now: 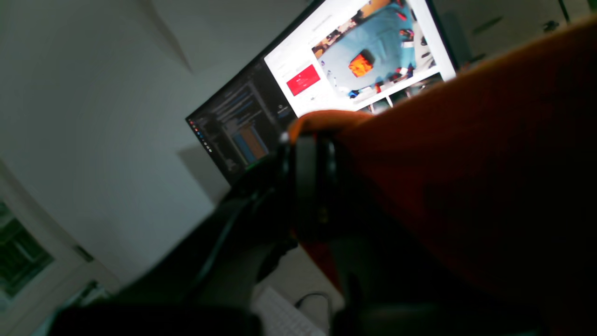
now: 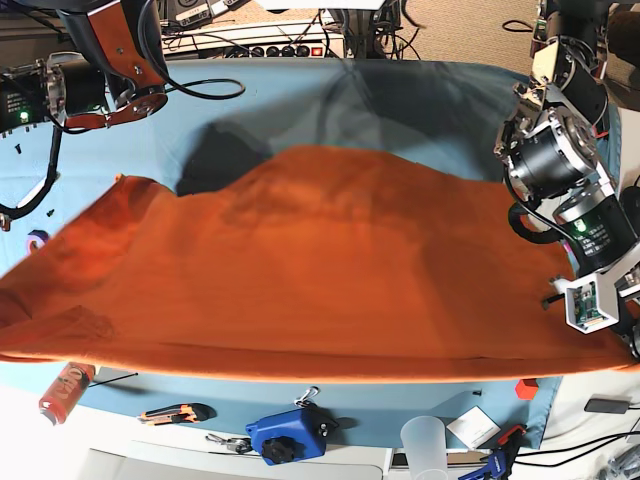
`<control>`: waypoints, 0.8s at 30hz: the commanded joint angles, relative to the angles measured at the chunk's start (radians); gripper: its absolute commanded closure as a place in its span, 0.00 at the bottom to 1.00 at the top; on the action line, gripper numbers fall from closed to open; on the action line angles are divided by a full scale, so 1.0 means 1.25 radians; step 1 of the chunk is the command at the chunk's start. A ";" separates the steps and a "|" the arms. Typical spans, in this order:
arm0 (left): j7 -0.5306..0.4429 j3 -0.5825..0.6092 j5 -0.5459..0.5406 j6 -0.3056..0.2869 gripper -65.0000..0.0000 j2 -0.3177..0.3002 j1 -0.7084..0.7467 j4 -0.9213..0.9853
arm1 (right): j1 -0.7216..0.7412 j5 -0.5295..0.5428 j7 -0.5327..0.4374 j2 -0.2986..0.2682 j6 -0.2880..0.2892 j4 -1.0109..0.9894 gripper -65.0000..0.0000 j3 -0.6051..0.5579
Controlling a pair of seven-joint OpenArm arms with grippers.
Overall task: Layout the t-shirt on the table in an organized manner, then fold the t-shirt properly
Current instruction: 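Lower the stretched t-shirt flat onto the table with both grippers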
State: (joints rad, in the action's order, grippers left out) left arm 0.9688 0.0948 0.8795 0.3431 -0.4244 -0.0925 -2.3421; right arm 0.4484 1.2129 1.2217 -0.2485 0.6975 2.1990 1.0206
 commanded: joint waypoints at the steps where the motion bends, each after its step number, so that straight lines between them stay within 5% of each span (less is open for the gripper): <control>1: -0.011 -0.005 0.024 0.005 1.00 -0.007 -0.013 -0.011 | 0.014 -0.002 -0.034 -0.012 -0.007 0.002 1.00 0.000; 4: -0.018 -0.005 -0.002 0.003 1.00 -0.007 -0.013 -0.011 | 0.014 -0.028 -0.041 -0.012 -0.012 -0.002 1.00 0.000; 7: -0.054 -0.005 -0.162 -0.016 1.00 -0.006 -0.021 -0.011 | 0.014 -0.097 -0.053 -0.012 -0.011 -0.006 1.00 -0.025; 10: -0.124 -0.005 -0.318 -0.070 1.00 -0.003 -0.033 -0.011 | 0.014 -0.184 -0.086 -0.015 -0.012 -0.063 1.00 -0.102; 13: -0.130 -0.005 -0.348 -0.065 1.00 0.012 -0.065 0.008 | 0.014 -0.256 -0.134 -0.034 -0.012 -0.182 1.00 -0.210; 19: -0.242 -0.005 -0.484 -0.143 1.00 0.059 -0.160 0.305 | 0.081 -0.440 -0.264 -0.079 -0.011 -0.490 1.00 -0.388; 24: -0.345 -0.005 -0.557 -0.150 1.00 0.113 -0.294 0.591 | 0.204 -0.621 -0.452 -0.080 -0.012 -0.782 1.00 -0.463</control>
State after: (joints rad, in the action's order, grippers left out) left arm 0.5579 0.0956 0.1711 0.1448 -0.2798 -0.4355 -1.5841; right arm 0.6712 0.4065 0.6827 -0.3302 0.6865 1.1957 0.4412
